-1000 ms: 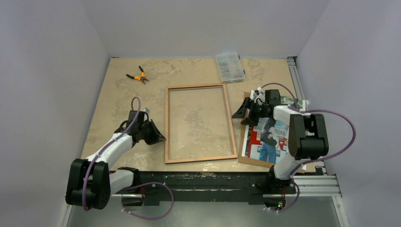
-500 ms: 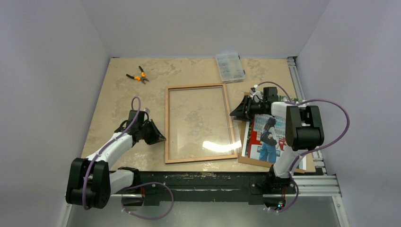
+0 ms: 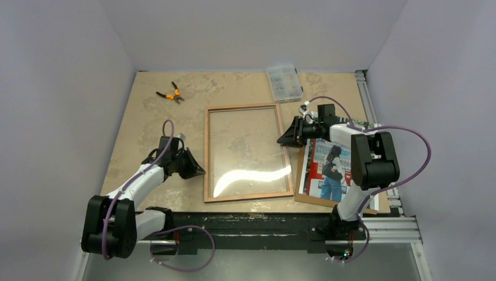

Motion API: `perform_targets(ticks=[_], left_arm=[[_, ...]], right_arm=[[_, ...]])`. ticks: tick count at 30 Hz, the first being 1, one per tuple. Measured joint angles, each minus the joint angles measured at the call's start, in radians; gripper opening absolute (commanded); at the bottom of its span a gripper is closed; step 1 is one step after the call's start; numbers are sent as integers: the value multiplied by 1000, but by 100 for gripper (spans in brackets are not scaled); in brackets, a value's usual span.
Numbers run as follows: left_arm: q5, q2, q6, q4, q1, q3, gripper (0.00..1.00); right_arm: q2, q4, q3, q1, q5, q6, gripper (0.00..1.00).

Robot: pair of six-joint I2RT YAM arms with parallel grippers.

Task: Put the photo into the frame
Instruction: Adjust the photo frame item on the photo frame.

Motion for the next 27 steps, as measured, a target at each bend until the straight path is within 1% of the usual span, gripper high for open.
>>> perform_targets(ticks=[10,14,15,17,18,20,21,27], left_arm=[[0,1,0,0,0,0,0],[0,2,1,-1,0,1,0],[0,2,1,-1,0,2,0],[0,2,1,-1,0,2,0],[0,2,2,-2,0,2,0],[0,3,2,-2,0,2,0],[0,3,2,-2,0,3,0],[1,6,2,-4,0,5,0]], right_arm=[[45,-29,64,28,13,3,30],[64,-35,85,55,18,3,28],[69,-35,87,61,18,3,24],[76,-39,88,67,18,3,14],[78,-42,88,72,18,2,11],[79,-50,88,73,18,2,1],[79,-53,89,73,18,-1,0],[71,-85,101,72,17,-2,0]])
